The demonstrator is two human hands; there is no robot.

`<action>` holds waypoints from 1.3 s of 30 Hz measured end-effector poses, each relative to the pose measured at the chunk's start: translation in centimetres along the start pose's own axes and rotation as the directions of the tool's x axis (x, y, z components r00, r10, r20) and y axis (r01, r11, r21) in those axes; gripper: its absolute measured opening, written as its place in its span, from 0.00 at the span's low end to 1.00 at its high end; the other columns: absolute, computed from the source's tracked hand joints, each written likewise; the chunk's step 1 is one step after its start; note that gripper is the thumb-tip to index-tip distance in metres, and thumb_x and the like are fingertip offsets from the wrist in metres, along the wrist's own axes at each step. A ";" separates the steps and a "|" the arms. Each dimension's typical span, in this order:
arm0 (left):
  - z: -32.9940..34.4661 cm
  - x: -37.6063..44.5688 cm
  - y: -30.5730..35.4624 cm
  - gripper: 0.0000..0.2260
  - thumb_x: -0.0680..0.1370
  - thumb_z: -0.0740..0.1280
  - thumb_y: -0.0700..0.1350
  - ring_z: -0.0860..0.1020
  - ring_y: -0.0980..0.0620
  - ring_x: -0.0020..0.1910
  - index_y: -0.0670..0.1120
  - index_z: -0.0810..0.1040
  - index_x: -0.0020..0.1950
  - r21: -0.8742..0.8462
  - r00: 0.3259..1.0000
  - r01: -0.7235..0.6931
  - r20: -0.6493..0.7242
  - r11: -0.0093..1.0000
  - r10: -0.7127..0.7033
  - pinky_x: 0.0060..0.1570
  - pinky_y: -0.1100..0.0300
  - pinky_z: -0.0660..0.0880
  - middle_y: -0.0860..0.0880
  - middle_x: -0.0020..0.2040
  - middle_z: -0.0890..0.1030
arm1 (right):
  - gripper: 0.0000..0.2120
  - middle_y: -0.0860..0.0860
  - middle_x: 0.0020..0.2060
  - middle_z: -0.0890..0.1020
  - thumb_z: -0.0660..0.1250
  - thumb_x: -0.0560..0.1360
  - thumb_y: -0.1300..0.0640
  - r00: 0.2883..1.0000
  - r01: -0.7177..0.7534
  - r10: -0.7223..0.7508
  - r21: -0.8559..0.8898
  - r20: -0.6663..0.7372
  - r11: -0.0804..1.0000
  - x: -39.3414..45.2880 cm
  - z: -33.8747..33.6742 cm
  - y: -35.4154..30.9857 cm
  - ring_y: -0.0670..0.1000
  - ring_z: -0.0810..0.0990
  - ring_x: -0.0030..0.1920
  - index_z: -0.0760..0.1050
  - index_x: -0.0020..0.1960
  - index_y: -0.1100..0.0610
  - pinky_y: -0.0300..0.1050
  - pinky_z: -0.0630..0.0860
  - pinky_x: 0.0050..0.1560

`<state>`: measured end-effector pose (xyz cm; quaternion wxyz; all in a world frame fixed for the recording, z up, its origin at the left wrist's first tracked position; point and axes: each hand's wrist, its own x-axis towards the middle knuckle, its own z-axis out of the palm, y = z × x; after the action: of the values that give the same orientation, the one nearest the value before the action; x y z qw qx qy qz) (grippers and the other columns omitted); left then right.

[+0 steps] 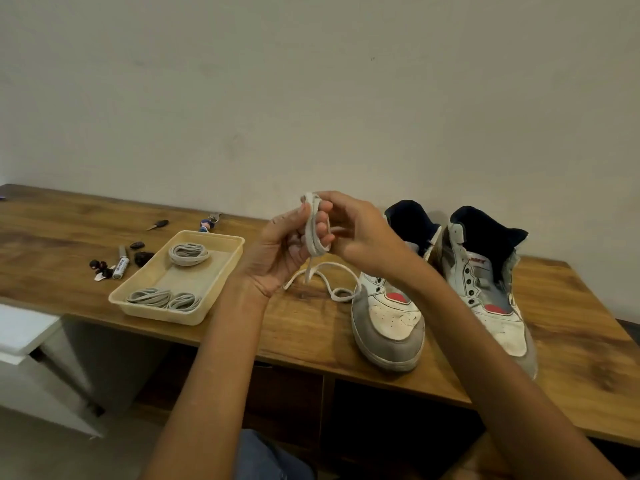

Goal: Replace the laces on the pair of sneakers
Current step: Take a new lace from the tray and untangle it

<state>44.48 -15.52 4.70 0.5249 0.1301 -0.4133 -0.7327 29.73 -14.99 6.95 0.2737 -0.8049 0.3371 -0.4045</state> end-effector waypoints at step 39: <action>0.0 0.0 -1.1 0.09 0.70 0.68 0.44 0.82 0.54 0.36 0.43 0.84 0.45 0.586 0.914 0.258 0.109 0.768 -0.391 0.42 0.59 0.81 0.46 0.38 0.84 | 0.15 0.44 0.22 0.71 0.58 0.80 0.52 0.776 -0.404 0.621 0.844 0.112 0.353 -0.5 -5.0 0.3 0.43 0.73 0.24 0.70 0.36 0.55 0.39 0.77 0.35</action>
<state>43.75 -15.37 3.84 0.2778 0.2641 -0.6369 -0.6689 25.23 -15.62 9.09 0.6932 -0.3735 0.3673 -0.4950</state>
